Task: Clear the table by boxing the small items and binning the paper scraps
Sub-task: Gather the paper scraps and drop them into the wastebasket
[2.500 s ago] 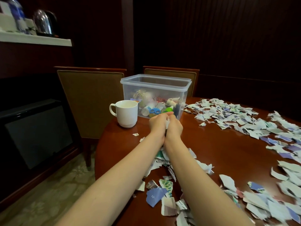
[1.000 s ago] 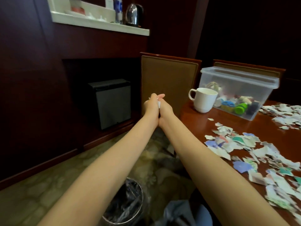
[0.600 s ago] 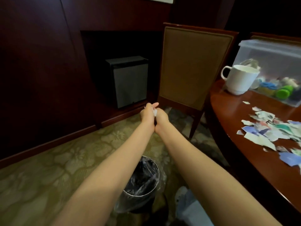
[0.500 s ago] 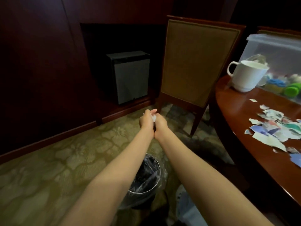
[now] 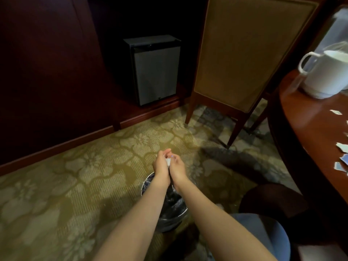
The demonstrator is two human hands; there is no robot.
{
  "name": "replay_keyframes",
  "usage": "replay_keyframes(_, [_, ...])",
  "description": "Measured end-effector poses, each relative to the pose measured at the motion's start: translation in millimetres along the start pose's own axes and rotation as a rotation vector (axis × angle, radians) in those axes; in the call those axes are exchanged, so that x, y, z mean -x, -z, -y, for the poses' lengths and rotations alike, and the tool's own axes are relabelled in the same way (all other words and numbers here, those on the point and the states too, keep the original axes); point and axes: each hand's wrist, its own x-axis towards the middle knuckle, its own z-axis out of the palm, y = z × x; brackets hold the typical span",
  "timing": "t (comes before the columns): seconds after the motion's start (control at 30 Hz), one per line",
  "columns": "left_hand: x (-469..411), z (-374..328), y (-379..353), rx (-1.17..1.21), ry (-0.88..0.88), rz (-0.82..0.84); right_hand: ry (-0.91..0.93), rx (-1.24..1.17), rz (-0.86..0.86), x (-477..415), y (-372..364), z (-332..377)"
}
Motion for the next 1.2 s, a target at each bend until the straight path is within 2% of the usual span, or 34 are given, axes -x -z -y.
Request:
replay_keyframes(0.17, [-17.5,4.7,5.5,-0.006,0.002,0.001,0.027,0.123,-0.017,-14.2,-7.3,-14.1])
replay_keyframes(0.37, [-33.9,10.3,4.8,-0.051,0.03,-0.023,-0.013,0.103,-0.049,-31.0,-8.8,-23.4])
replay_keyframes(0.57, [-40.0,15.6,3.8,-0.05,0.126,-0.095,-0.221,-0.032,-0.159,-50.1,-15.6,-40.2])
replay_keyframes(0.83, [-50.7,33.5,13.8,-0.012,0.277,-0.174,-0.493,-0.142,-0.126,-60.7,-0.9,-54.3])
replay_keyframes(1.07, [-55.0,38.9,14.9,0.055,0.306,-0.161,-0.614,-0.285,-0.172,-58.4,4.6,-52.0])
replay_keyframes(1.2, [-49.5,40.8,15.7,0.016,0.332,-0.162,-0.582,-0.244,-0.192,-53.6,5.5,-52.4])
